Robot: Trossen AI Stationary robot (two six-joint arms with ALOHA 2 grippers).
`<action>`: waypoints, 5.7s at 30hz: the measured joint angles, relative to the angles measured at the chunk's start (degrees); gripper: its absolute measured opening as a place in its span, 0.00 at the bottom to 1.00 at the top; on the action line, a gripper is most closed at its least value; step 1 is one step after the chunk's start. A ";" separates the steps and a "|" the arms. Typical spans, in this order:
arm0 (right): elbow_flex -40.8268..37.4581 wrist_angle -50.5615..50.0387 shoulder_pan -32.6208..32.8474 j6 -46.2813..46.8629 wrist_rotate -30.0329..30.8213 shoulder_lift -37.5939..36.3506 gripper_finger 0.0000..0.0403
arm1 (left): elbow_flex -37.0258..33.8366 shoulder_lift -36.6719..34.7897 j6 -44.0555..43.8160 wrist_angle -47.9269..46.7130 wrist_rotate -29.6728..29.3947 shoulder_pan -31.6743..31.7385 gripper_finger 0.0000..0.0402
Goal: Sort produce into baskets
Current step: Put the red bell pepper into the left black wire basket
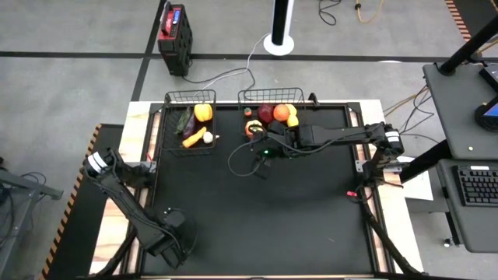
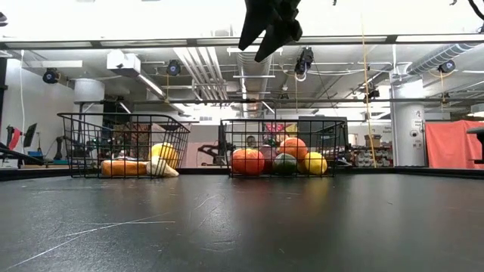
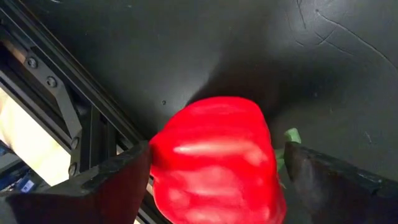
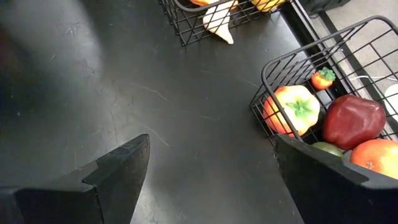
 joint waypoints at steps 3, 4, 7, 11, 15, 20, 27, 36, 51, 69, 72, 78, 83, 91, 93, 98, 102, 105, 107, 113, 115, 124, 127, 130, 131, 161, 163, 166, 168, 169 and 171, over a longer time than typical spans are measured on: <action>0.00 0.07 0.00 0.00 0.00 0.00 0.82 | -0.02 0.00 0.05 0.00 -0.39 -0.07 0.85; 0.00 0.13 0.01 0.00 0.00 0.00 0.82 | -0.02 0.00 0.30 -0.02 -0.41 -0.09 0.83; 0.00 0.44 0.13 0.00 0.00 0.00 0.82 | -0.15 0.00 0.36 0.00 -0.43 -0.26 0.78; 0.00 0.50 0.49 0.00 0.02 0.00 0.82 | -0.17 0.09 0.41 0.20 -0.43 -0.50 0.68; -0.02 0.74 0.89 -0.01 0.00 0.00 0.82 | -0.17 0.09 0.47 0.24 -0.43 -0.50 0.55; -0.04 0.75 1.38 -0.02 0.00 0.01 0.82 | -0.17 0.09 1.69 0.32 -0.41 -0.52 0.41; -0.04 0.84 1.51 -0.02 0.00 0.02 0.82 | -0.17 0.09 2.61 0.46 -0.41 -0.52 0.25; -0.05 0.85 1.51 -0.02 0.00 0.02 0.82 | 0.23 -0.27 3.52 -0.12 -2.42 -0.57 0.13; -0.50 1.33 1.77 -0.02 0.07 0.13 0.82 | 16.99 -0.59 17.22 -9.88 -3.04 -8.25 0.18; -4.25 2.21 2.49 0.48 -0.07 0.63 0.82 | 11.92 -0.59 15.39 -5.55 -8.89 -12.78 0.75; -4.26 2.69 2.49 0.48 -0.04 0.63 0.82 | 10.74 -0.59 15.10 -4.36 -8.97 -13.42 0.75; -4.26 2.69 2.49 0.50 -0.07 0.63 0.82 | 7.66 -0.57 15.43 -3.61 -9.35 -14.03 0.74; -4.26 2.67 2.49 0.55 -0.07 0.63 0.82 | 4.89 -0.57 15.47 -1.14 -9.50 -14.10 0.74; -4.26 2.67 2.49 0.46 -0.07 0.63 0.82 | 1.55 -0.87 15.51 2.62 -11.20 -14.83 0.74; -4.26 2.64 2.49 0.44 -0.07 0.63 0.82 | 1.85 -0.77 15.97 2.47 -12.00 -14.82 0.72; -4.26 2.60 2.49 0.42 -0.07 0.63 0.82 | 2.52 -0.65 16.30 2.25 -12.13 -14.82 0.61; -4.26 2.60 2.49 0.42 -0.07 0.63 0.82 | 3.84 -0.48 15.10 1.15 -15.41 -14.82 0.53; -4.26 2.58 2.49 0.44 -0.07 0.63 0.82 | 4.28 -0.39 14.63 0.67 -18.83 -14.82 0.50; -4.26 2.58 2.54 0.48 -0.07 0.63 0.82 | 4.26 -0.39 14.27 0.18 -19.69 -14.79 0.49; -4.26 2.48 3.14 0.52 -0.09 0.63 0.82 | 3.63 -0.39 8.95 -0.94 -28.22 -14.75 0.49; -4.26 1.98 3.26 0.55 -0.09 0.63 0.82 | 3.37 -0.39 8.21 -1.32 -31.98 -14.65 0.49; -5.66 -1.93 4.23 1.49 -0.04 0.34 0.82 | 2.56 -0.42 7.02 -1.38 -49.25 -11.88 0.49; -8.73 0.30 6.17 1.55 0.00 -0.34 0.82 | 2.56 -0.42 8.83 -0.54 -53.88 -10.13 0.49; -13.15 4.40 8.72 1.89 0.89 -1.14 0.82 | 2.56 -0.44 12.37 1.92 -57.50 -8.27 0.49; -14.75 6.52 9.70 2.32 1.37 -1.47 0.82 | 2.56 -0.44 13.96 2.98 -58.53 -7.68 0.49; -43.67 65.22 18.00 0.97 4.49 -3.85 0.82 | 10.96 -0.66 48.10 18.10 -81.94 -0.68 0.49; -43.71 65.14 18.16 0.98 4.50 -3.85 0.82 | 11.48 -0.66 48.94 17.56 -82.89 -0.64 0.49; -43.71 65.10 18.38 0.98 4.46 -4.14 0.82 | 12.68 -0.80 49.55 14.09 -84.03 0.11 0.49; -43.74 65.10 18.42 0.98 4.46 -4.75 0.82 | 14.08 -1.30 49.61 10.21 -84.07 1.40 0.49; -43.74 65.03 18.43 1.00 4.46 -5.20 0.82 | 14.96 -1.63 49.59 8.32 -84.06 2.31 0.49; -43.74 64.99 18.38 1.44 4.47 -6.41 0.82 | 16.83 -2.36 49.57 3.78 -84.03 4.76 0.49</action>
